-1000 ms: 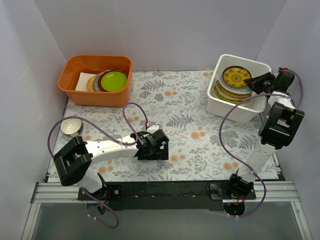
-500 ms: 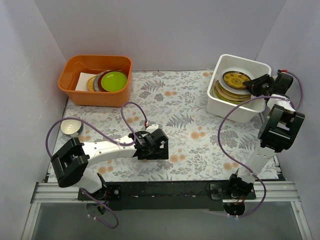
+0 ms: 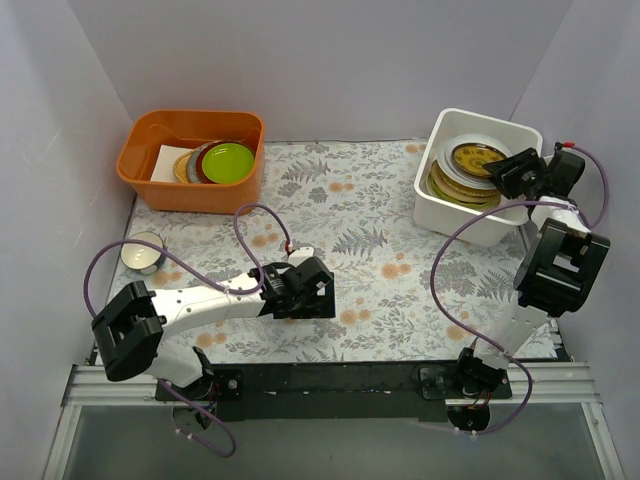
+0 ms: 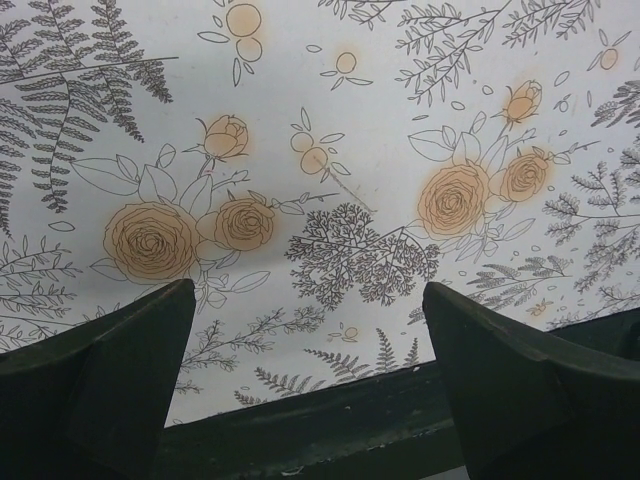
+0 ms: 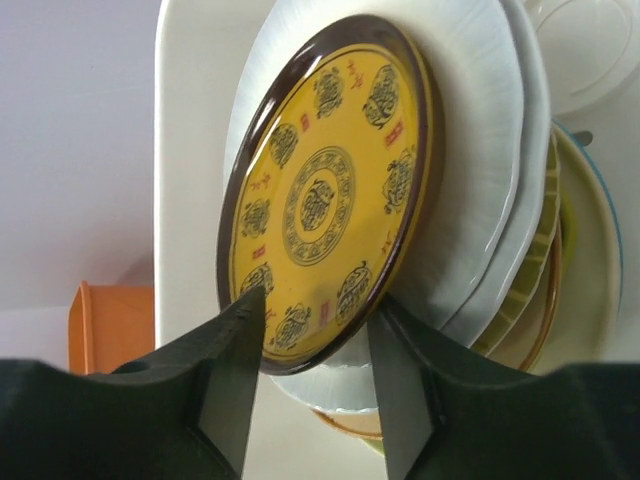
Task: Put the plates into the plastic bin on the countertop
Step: Place the plate in the plastic bin.
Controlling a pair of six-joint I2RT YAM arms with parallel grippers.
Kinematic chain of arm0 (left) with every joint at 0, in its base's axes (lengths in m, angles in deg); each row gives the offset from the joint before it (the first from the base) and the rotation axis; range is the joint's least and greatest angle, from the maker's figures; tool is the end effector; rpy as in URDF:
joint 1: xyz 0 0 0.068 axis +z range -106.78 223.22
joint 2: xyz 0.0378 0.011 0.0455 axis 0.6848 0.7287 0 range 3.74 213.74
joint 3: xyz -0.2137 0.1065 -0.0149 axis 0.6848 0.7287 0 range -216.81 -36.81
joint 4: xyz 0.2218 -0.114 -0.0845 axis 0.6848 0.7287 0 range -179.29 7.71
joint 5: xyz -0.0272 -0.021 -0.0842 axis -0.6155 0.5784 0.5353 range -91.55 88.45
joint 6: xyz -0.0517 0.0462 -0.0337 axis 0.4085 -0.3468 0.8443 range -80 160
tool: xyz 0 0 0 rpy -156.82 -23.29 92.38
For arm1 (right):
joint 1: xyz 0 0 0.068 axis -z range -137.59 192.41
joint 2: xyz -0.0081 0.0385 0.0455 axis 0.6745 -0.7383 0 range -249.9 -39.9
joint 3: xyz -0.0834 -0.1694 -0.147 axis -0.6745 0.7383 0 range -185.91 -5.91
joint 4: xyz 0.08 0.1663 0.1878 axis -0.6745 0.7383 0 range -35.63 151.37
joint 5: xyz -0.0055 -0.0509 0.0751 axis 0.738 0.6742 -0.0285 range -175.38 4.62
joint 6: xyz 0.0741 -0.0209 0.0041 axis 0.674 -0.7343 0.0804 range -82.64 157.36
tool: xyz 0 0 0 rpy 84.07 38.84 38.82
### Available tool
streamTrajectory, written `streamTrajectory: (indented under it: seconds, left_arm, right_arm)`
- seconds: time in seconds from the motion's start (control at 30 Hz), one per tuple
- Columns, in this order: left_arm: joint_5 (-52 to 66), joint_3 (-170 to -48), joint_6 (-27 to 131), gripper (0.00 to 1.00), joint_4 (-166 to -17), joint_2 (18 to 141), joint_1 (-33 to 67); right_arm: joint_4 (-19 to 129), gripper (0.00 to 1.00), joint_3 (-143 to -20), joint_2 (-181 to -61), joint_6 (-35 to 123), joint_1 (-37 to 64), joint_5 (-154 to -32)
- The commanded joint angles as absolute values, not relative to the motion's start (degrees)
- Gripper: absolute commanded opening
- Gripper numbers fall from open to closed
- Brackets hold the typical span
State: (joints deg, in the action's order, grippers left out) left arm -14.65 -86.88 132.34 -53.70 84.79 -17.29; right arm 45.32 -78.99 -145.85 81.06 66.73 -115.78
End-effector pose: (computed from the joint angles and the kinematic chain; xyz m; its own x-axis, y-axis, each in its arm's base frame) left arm 0.1518 -0.2380 0.1376 -0.7844 -0.5899 -0.1917 -0.4841 0.7754 -0.4055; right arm 0.4169 -0.1519 0.1975 -0.3120 0.7950 -0.5202 0.2061 0.5911 0.7798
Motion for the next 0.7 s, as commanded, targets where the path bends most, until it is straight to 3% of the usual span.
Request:
streamTrajectory:
  seconds: [0.0, 0.07, 0.3, 0.5, 0.67]
  left_arm:
    - [-16.5, -87.0, 132.1, 0.98, -53.5, 81.2, -17.5]
    - [-16.7, -87.2, 132.2, 0.98, -53.2, 81.0, -17.5]
    - [-16.8, -89.1, 131.6, 0.98, -52.7, 81.2, -17.5]
    - [-17.4, -91.2, 130.8, 0.98, -51.2, 79.7, -17.5]
    - [-18.7, -93.3, 129.8, 0.98, -49.6, 78.0, -17.5]
  right_arm:
    - [50.7, 0.59, -73.7, -142.9, 79.1, 66.6, -114.5]
    - [49.4, 0.66, -72.1, -140.8, 80.0, 66.4, -114.9]
    - [47.3, 0.70, -66.6, -135.1, 81.5, 64.5, -116.8]
    - [47.3, 0.82, -62.1, -129.4, 80.3, 62.5, -116.9]
    - [48.7, 0.85, -59.6, -124.5, 78.1, 60.2, -117.4]
